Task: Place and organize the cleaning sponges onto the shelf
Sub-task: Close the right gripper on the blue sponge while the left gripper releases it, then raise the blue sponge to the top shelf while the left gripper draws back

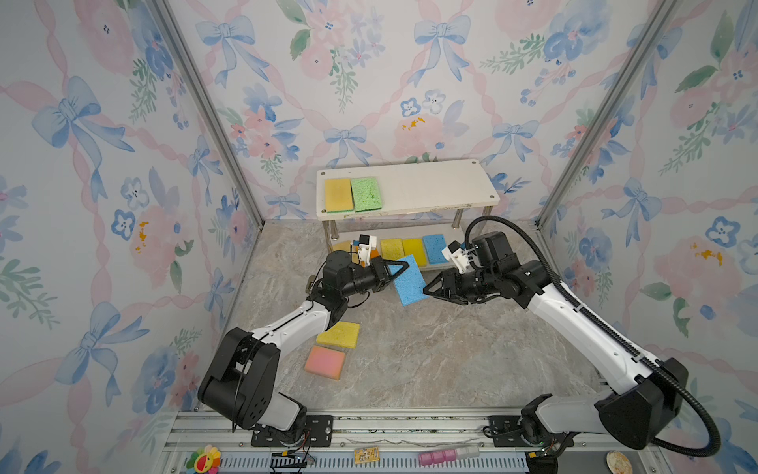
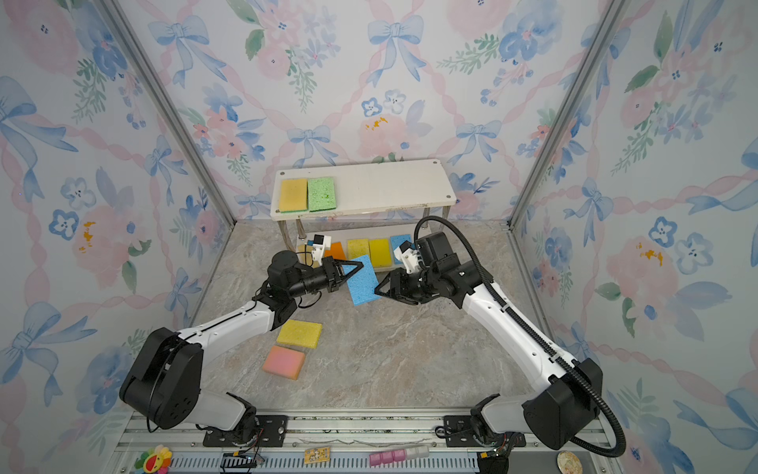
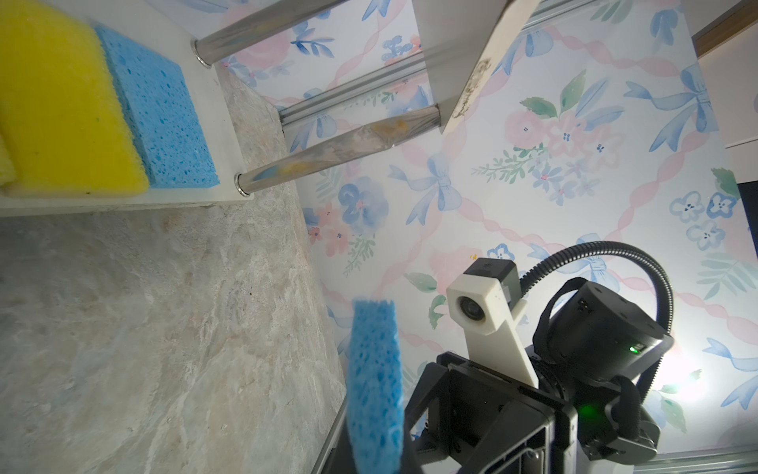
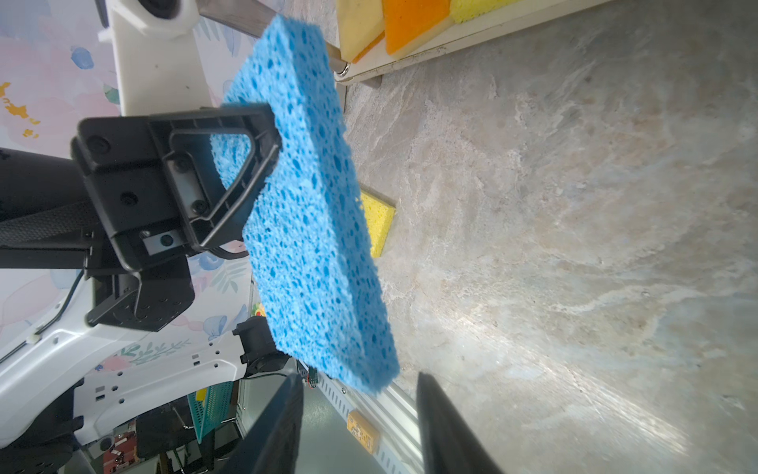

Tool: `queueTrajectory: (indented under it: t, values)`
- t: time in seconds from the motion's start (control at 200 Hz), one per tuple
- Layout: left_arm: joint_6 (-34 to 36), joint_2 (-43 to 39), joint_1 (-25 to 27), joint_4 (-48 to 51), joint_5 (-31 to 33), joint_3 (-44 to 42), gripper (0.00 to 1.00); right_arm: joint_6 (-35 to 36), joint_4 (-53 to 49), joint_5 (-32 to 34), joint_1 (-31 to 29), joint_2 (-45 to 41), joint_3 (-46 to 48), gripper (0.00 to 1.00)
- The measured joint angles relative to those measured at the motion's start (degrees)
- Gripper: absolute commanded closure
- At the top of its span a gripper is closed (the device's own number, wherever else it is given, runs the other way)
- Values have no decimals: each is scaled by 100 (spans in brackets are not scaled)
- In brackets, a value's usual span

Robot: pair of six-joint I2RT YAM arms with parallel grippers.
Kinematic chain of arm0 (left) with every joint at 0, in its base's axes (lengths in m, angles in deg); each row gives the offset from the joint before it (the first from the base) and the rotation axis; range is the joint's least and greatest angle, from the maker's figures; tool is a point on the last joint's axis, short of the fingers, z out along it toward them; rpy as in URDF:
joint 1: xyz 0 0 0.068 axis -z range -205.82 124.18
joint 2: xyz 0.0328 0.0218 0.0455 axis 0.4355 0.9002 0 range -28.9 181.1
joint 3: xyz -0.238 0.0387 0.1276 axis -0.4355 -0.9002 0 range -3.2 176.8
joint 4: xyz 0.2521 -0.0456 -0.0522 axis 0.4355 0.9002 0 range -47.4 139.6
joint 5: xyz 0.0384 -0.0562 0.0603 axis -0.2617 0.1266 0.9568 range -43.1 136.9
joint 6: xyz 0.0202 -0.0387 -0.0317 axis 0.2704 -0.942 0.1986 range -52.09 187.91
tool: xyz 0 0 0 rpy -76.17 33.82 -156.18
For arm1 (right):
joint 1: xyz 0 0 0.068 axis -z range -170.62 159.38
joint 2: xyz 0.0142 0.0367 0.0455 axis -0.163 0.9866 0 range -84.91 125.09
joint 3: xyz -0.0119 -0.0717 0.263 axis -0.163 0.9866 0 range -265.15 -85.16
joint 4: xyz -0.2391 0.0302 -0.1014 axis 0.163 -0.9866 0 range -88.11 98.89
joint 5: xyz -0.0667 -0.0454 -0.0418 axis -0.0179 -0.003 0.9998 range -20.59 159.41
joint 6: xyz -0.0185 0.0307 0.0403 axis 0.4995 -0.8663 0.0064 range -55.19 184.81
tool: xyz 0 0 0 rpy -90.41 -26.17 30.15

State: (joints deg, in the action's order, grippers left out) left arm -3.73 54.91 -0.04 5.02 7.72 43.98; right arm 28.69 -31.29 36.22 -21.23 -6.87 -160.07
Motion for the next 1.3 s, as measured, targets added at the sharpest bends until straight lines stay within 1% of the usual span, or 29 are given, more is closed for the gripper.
queueTrajectory:
  t: [0.45,0.69,0.935,1.02,1.065,1.14,1.185,1.225,1.23,1.235,1.245,1.3]
  values:
    - [-4,-101,-37,0,39,-133,100,-249,369,-26,-118,-2,302,59]
    - [-22,-101,-35,0,39,-133,100,-365,529,-63,-138,-2,358,69]
    - [-24,-94,-35,0,39,-131,100,-372,549,-63,-138,-2,372,83]
    - [-26,-81,-35,0,39,-127,87,-337,549,-63,-138,-2,372,89]
    - [-55,-72,-35,2,37,-125,77,-339,544,-61,-136,-2,372,90]
    - [-55,-72,-50,13,20,-120,62,-326,542,-61,-122,-2,380,92]
    - [-87,-72,-68,-2,7,-120,48,-326,546,-61,-105,-2,396,92]
    - [-105,-74,-94,20,2,-120,31,-326,553,-61,-83,-4,415,93]
    - [-114,-74,-96,28,7,-120,27,-326,551,-61,-81,-4,415,93]
    - [-98,-76,-103,48,11,-120,27,-326,551,-61,-79,-4,420,93]
    - [-70,-81,-105,50,11,-120,22,-326,551,-61,-74,-4,424,93]
    - [-66,-122,-144,190,22,-120,3,-321,555,-59,-48,-4,452,93]
